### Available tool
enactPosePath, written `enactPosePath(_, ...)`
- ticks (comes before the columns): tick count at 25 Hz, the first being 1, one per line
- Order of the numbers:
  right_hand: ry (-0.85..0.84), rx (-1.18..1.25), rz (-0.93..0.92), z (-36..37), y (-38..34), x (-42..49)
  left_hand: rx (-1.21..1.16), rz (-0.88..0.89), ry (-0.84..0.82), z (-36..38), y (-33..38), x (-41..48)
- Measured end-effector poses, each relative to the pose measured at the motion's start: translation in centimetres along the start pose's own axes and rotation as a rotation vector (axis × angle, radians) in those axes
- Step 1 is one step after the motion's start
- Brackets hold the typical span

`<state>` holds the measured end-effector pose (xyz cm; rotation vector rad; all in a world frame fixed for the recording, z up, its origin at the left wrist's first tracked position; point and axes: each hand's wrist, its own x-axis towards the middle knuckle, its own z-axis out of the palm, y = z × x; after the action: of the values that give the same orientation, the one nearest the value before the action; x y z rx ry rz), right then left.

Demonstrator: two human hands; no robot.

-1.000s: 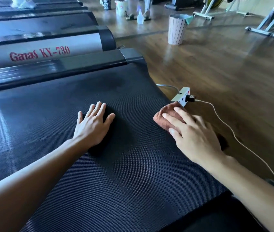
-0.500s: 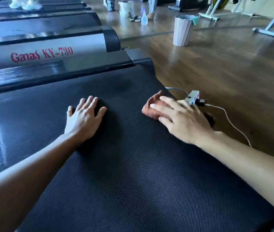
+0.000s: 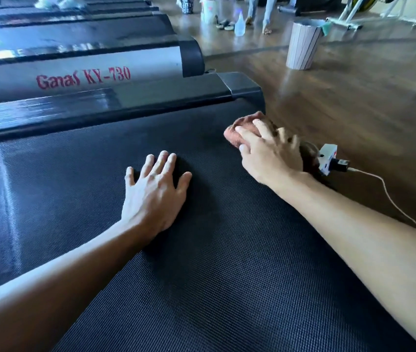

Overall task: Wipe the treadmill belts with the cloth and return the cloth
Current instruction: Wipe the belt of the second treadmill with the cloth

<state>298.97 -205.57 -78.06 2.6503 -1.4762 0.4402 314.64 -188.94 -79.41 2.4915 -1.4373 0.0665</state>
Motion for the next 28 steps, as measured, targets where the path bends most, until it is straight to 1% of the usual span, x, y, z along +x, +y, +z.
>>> enactPosePath(2, -0.048, 0.036, -0.289, -0.1, -0.3, 0.8, 0.012, 0.004, -0.019, 0.0, 0.2, 0.1)
enactPosePath(3, -0.085, 0.061, -0.355, -0.1, 0.2, 1.8, 0.015, 0.003, -0.015, 0.0, 0.1, 0.2)
enactPosePath(4, -0.096, 0.066, -0.291, -0.1, 0.7, 2.9, 0.013, 0.003, -0.013, -0.1, 0.0, 0.1)
enactPosePath(6, -0.057, 0.011, 0.051, 0.8, 0.3, 5.3, 0.007, 0.009, -0.015, -0.1, 0.0, 0.0)
enactPosePath(7, -0.053, -0.027, 0.159, 1.2, -0.9, 6.2, 0.003, 0.011, -0.013, -0.1, 0.1, -0.1)
enactPosePath(8, -0.058, -0.034, 0.127, 1.5, -2.5, 7.0, 0.000, 0.010, -0.011, -0.1, 0.1, -0.1)
enactPosePath(10, -0.080, 0.013, -0.191, 1.9, -4.4, 7.8, 0.001, 0.010, -0.015, -0.1, 0.0, 0.1)
enactPosePath(11, -0.106, 0.038, -0.320, 1.9, -4.1, 8.6, 0.003, 0.013, -0.013, -0.1, 0.0, 0.1)
enactPosePath(12, -0.122, 0.047, -0.325, 1.8, -3.3, 9.6, 0.002, 0.016, -0.010, -0.1, 0.0, 0.1)
enactPosePath(13, -0.114, 0.049, -0.196, 1.8, -2.7, 10.6, 0.001, 0.015, -0.009, -0.1, 0.1, 0.0)
enactPosePath(14, -0.093, 0.033, -0.015, 2.2, -2.7, 11.2, 0.003, 0.010, -0.013, -0.1, 0.0, -0.1)
enactPosePath(15, -0.088, -0.008, 0.128, 2.6, -3.4, 11.6, 0.006, 0.006, -0.021, -0.1, 0.0, 0.0)
enactPosePath(16, -0.091, -0.035, 0.152, 2.9, -4.6, 11.9, 0.006, 0.004, -0.031, -0.1, 0.0, 0.1)
enactPosePath(17, -0.082, -0.029, 0.061, 2.8, -5.6, 12.0, 0.004, 0.002, -0.037, -0.1, 0.1, 0.1)
enactPosePath(19, -0.104, 0.031, -0.274, 2.5, -5.7, 11.7, 0.005, 0.009, -0.033, -0.1, 0.0, 0.1)
enactPosePath(20, -0.137, 0.057, -0.363, 2.3, -4.7, 12.0, 0.004, 0.012, -0.030, -0.1, 0.0, 0.2)
enactPosePath(21, -0.153, 0.072, -0.328, 2.2, -3.7, 12.4, 0.001, 0.013, -0.032, -0.1, -0.1, 0.2)
enactPosePath(23, -0.108, 0.055, -0.054, 2.9, -2.9, 12.8, -0.005, 0.011, -0.036, -0.1, -0.1, 0.0)
enactPosePath(24, -0.077, 0.029, 0.024, 3.2, -3.1, 12.7, -0.009, 0.009, -0.035, -0.1, -0.2, 0.0)
enactPosePath(25, -0.076, 0.024, 0.010, 3.0, -3.2, 12.5, -0.011, 0.010, -0.033, 0.0, -0.1, 0.0)
enactPosePath(28, -0.155, 0.072, -0.245, 1.4, -0.7, 10.5, -0.006, 0.020, -0.015, 0.1, 0.0, -0.1)
